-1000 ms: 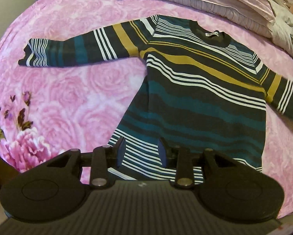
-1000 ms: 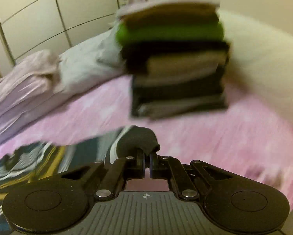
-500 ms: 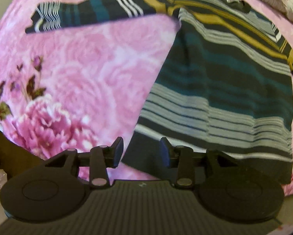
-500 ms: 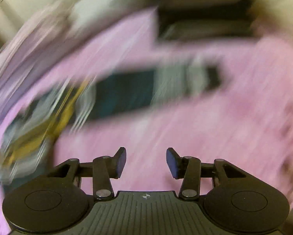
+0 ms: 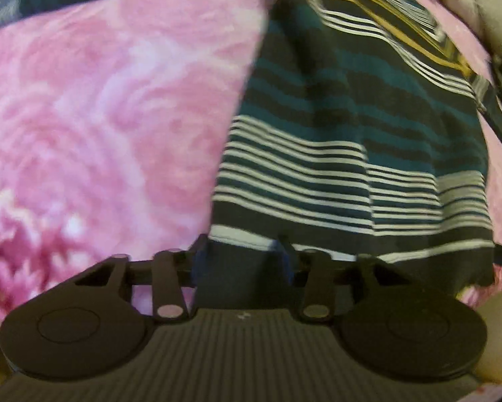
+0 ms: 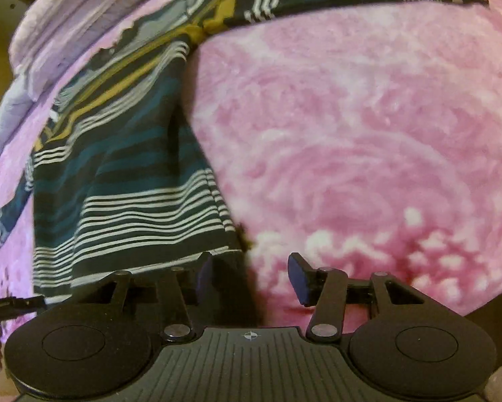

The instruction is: Fold large clothes

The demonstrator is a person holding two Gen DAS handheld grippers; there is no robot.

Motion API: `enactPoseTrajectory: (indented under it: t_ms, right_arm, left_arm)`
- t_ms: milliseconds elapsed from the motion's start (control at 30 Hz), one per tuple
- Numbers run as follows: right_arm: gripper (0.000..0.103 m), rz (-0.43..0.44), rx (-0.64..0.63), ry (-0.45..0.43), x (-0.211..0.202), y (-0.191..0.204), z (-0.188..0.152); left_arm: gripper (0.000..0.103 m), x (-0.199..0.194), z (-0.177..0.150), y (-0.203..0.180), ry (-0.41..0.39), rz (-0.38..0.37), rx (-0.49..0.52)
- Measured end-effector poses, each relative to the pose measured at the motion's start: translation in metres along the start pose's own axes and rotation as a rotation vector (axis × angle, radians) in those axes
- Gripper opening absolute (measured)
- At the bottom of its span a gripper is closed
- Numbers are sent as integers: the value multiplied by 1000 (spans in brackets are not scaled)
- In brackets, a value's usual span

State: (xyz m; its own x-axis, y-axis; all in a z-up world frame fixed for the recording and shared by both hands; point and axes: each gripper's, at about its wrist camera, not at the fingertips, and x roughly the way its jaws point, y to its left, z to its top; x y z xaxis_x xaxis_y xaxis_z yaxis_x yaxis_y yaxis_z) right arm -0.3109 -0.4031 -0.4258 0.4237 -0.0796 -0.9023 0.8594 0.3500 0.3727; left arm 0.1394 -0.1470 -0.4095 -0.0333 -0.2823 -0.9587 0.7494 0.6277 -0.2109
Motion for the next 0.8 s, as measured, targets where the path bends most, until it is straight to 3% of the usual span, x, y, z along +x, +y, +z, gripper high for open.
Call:
enactPoseTrajectory:
  t_ms: [33,67,100,200,300,367,433,500,567,633,667,733,800]
  right_arm:
    - [12,-9,-15,-2,4,6,-1]
    - [0,-11,-28,11,6,14,-3]
    - [0,-13,-25,7,3,21,-4]
    - [0,115,2,-43,-29,30,-7]
    - [0,179,142,-115,-75,8,-10]
    - [0,153,191,-133,-93,-5,-16]
    - [0,99,221,-117,-92,-14,-20]
    - [0,16,205,-62,-75,-13,-21]
    - [0,-56,169,8,-51,-10,-24]
    - [0,-213,108,97,-25,-4,-27]
    - [1,-290,54,140,-16,-1,-30]
    - [14,-353,-12,162,-16,0,-38]
    - [26,-317,-62,118,-33,3,-46]
  left_arm:
    - [14,-1,1,0,2,-29,13]
    - [10,-5,4,2,9,-66,10]
    - [10,-13,6,4,2,-76,15]
    - [9,-63,10,13,-75,-136,64]
    - [10,-125,5,31,-159,-201,53]
    - [10,-144,-4,37,-176,-205,40]
    - [11,-136,-15,38,-160,-219,0]
    - [14,-104,-25,32,-120,-166,-8]
    - [17,-60,-33,27,-35,-28,14]
    - [17,-29,-42,27,64,107,21]
    - [18,-26,-48,27,78,132,13]
    - [18,-41,-54,22,29,148,0]
    - [21,-60,-61,11,-18,141,11]
